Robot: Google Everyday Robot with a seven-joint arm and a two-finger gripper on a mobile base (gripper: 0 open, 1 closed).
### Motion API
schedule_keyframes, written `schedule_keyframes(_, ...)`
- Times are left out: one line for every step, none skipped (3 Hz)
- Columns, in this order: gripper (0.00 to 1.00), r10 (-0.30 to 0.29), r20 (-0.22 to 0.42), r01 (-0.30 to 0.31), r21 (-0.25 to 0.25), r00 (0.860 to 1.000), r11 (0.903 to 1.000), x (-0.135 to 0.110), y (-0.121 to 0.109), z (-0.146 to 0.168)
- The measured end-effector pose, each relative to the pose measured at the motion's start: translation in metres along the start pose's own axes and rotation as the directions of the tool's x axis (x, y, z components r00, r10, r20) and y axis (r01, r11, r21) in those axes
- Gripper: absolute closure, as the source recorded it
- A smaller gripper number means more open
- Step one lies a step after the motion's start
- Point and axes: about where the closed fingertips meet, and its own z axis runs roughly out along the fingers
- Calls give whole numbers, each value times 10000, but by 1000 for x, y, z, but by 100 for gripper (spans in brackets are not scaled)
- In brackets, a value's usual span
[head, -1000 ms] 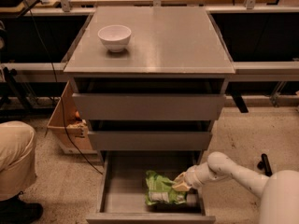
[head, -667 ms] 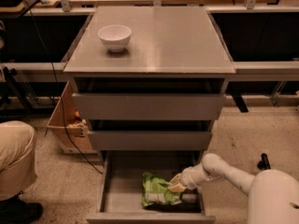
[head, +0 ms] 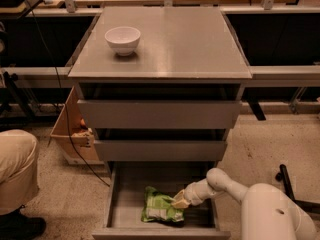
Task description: Place green rice chip bag into bottom drawer
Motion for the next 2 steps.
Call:
schedule_keyframes(55,-79,173,82,-212,9998,9997,-3,-1,10)
schedule_keyframes(32,-308,364,320,-336,9989,9989,-13,1,12)
